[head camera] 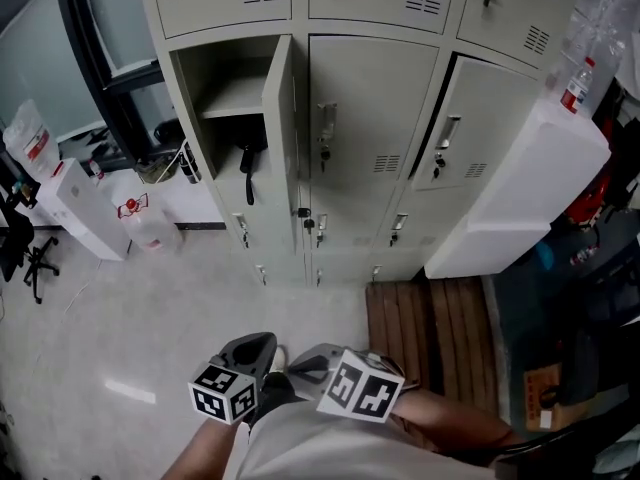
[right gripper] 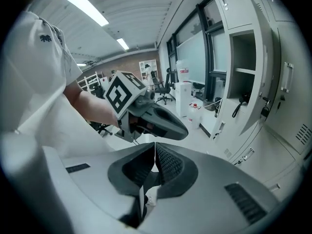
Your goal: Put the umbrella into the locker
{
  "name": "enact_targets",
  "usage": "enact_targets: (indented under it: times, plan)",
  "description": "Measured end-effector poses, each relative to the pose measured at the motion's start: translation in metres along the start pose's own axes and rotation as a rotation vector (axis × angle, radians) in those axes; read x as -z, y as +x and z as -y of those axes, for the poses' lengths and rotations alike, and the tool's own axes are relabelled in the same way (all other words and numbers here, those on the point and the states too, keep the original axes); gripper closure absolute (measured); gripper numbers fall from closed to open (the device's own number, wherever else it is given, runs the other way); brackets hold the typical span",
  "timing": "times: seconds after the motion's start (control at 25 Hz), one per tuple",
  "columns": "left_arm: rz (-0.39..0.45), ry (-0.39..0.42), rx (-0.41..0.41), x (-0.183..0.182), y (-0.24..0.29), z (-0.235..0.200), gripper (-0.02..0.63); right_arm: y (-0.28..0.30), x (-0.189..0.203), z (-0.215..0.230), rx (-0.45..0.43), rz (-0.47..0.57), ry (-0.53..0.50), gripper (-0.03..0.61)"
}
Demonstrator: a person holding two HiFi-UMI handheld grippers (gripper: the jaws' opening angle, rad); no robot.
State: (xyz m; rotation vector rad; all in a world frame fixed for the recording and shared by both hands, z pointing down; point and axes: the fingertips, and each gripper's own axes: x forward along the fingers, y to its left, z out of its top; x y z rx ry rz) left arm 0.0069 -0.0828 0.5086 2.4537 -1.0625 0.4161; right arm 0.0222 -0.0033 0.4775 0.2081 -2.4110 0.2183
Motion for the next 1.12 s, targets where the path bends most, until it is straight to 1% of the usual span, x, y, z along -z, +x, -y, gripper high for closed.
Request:
enact_targets:
  times: [0.2, 0.36, 0.56, 0.72, 0.92, 1.12]
  plan:
    - [-0.006, 0.001, -0.001, 0.015, -0.007, 0.013, 0.603, -0.003, -0.001, -0.009, 0.011, 0.028, -0.029, 0.563]
    - [-0.014, 0.017, -0.009, 0.022, -0.008, 0.018, 0.603, -0.001, 0.002, -0.016, 0.012, 0.045, -0.02, 0.563]
    - [-0.029, 0.032, -0.01, 0.026, -0.005, 0.02, 0.603, -0.004, -0.001, -0.014, 0.026, 0.074, -0.007, 0.563]
    - [-0.037, 0.054, -0.006, 0.025, 0.0, 0.022, 0.603, -0.006, 0.0, -0.01, 0.034, 0.085, 0.011, 0.563]
    - [-0.036, 0.043, 0.003, 0.022, 0.006, 0.017, 0.603, -0.004, 0.0, -0.003, 0.037, 0.085, 0.026, 0.563]
    - [-0.039, 0.036, -0.004, 0.017, 0.011, 0.003, 0.603, 0.0, -0.005, 0.007, 0.032, 0.088, 0.033, 0.563]
